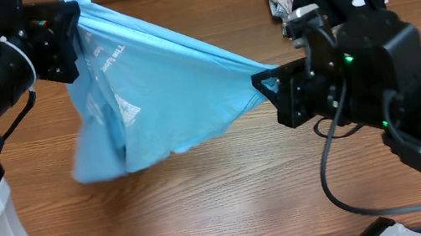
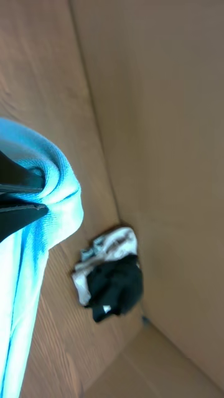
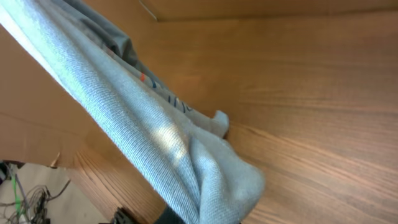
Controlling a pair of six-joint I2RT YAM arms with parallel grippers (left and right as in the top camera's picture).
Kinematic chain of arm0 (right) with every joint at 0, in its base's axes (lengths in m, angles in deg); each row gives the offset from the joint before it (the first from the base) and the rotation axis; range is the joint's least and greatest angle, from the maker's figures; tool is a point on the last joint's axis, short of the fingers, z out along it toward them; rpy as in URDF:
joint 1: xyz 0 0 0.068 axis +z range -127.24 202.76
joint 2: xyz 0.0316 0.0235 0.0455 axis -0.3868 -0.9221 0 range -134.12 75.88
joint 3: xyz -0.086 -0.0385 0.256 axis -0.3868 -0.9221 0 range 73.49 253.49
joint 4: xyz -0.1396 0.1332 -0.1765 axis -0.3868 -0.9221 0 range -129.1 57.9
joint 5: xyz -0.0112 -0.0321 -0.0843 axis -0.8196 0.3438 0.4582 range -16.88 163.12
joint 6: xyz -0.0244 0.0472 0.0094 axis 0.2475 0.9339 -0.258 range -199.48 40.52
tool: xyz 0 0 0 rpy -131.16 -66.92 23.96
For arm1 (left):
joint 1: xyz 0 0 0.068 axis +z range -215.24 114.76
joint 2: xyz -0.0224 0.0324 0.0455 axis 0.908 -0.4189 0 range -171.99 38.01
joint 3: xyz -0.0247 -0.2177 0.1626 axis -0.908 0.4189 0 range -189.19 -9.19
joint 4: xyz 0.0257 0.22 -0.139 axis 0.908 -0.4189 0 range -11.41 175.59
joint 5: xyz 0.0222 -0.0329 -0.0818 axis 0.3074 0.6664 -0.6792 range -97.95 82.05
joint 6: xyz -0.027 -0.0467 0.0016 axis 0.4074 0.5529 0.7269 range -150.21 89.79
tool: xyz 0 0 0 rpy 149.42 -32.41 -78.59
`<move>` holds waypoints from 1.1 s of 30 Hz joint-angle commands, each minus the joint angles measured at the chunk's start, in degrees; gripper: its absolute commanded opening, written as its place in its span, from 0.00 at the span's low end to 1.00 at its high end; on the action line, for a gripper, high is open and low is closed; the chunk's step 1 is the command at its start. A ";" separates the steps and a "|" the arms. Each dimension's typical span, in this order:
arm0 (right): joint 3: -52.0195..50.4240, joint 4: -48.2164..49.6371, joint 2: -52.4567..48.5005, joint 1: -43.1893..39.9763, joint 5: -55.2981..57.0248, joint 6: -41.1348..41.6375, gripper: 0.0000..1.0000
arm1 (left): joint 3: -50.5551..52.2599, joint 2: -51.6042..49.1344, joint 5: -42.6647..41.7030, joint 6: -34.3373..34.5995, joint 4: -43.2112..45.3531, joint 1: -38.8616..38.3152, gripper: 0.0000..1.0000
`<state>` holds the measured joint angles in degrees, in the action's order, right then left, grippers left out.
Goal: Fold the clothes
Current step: 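Stretch the T-shirt between both grippers and lay it on the table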
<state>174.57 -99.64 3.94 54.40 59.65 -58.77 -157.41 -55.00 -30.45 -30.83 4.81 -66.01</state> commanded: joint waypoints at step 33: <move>8.68 -25.66 -6.05 -0.85 15.58 3.41 0.04 | 6.14 7.45 12.79 -1.97 -16.00 1.40 0.04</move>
<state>184.31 -122.92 1.21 55.12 64.13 -56.58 -153.83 -44.08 -28.35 -31.88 -11.47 -66.73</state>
